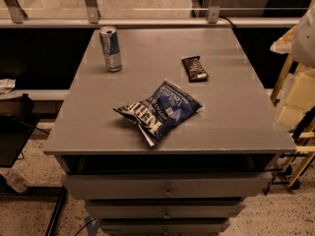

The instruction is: Move blue chip bag near redbull can

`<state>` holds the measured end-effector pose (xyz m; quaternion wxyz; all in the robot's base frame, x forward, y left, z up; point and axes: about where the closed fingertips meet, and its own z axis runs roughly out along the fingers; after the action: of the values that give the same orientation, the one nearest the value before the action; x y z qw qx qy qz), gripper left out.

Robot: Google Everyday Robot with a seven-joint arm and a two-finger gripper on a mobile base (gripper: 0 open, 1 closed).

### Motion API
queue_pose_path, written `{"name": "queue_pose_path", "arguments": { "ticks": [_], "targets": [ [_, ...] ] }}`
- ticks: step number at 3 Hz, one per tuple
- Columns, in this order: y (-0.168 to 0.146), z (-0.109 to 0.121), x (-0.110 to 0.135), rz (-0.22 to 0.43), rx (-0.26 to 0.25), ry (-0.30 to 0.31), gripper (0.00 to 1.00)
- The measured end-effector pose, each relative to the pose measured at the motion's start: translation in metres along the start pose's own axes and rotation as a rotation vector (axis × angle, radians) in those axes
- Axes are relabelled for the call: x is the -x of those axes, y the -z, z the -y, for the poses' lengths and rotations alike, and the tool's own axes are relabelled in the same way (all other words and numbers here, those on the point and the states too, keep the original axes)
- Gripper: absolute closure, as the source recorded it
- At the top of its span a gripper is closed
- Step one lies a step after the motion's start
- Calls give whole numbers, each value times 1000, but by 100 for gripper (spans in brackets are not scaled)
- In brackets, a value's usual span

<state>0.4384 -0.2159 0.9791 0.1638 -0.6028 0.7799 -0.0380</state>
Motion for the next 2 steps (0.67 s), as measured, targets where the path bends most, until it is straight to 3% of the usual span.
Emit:
{"name": "queue_pose_path", "arguments": {
  "ticks": [1,2],
  "targets": [
    [0,0,1,4,-1,2,0],
    [-11,7,23,96,19,90,0]
  ]
}}
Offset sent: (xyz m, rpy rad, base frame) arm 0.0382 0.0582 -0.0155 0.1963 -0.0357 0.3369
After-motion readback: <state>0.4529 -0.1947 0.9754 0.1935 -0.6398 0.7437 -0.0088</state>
